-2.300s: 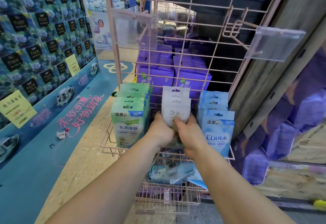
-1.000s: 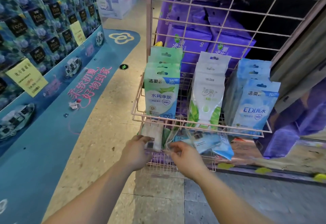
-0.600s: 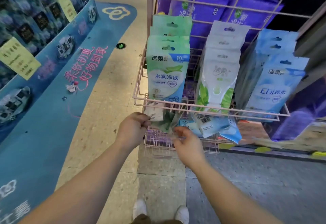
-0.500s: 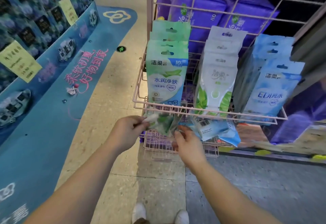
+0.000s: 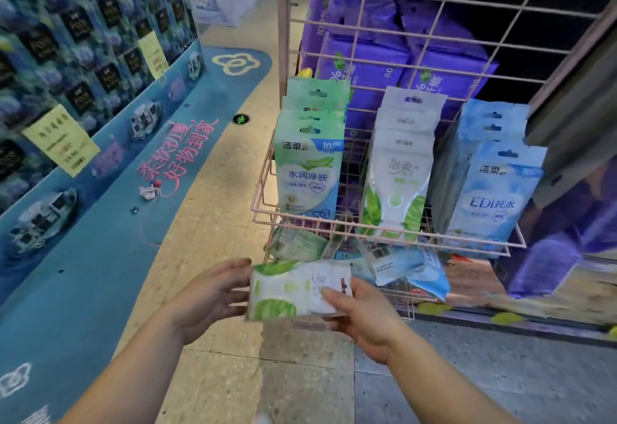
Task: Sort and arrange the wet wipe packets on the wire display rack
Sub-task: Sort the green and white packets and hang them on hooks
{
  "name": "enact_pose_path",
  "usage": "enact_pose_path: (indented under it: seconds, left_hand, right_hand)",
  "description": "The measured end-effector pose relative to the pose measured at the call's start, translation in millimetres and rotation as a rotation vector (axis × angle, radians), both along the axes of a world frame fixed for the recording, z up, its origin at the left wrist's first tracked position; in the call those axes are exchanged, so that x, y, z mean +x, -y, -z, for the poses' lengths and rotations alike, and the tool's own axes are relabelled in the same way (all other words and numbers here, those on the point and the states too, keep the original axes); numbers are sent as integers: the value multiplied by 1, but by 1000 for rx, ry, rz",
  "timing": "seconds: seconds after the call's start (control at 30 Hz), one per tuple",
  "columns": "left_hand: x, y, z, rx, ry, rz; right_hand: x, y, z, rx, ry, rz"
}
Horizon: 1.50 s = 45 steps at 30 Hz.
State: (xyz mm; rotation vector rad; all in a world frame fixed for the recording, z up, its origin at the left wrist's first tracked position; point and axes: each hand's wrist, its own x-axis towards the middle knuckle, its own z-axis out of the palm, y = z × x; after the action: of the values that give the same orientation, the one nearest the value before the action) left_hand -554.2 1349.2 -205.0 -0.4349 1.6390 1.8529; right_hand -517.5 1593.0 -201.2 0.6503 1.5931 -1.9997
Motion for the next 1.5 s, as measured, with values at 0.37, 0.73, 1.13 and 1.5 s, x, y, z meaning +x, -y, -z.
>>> enact_pose_path:
  seconds: [0.37, 0.73, 1.13, 1.5]
  left_hand:
    - [0, -61, -73, 23, -338, 617]
    - [-38, -186, -144, -248, -891, 68]
    - [-55, -198, -115, -591, -768, 122]
    - [-57, -201, -121, -724, -753, 223]
  right_hand:
    - [4, -42, -96, 125, -476, 91]
    - [-16, -81, -125, 679, -745, 230]
    - [-54, -76, -117, 1022, -518, -27]
    - [-63, -74, -114, 921, -512, 7]
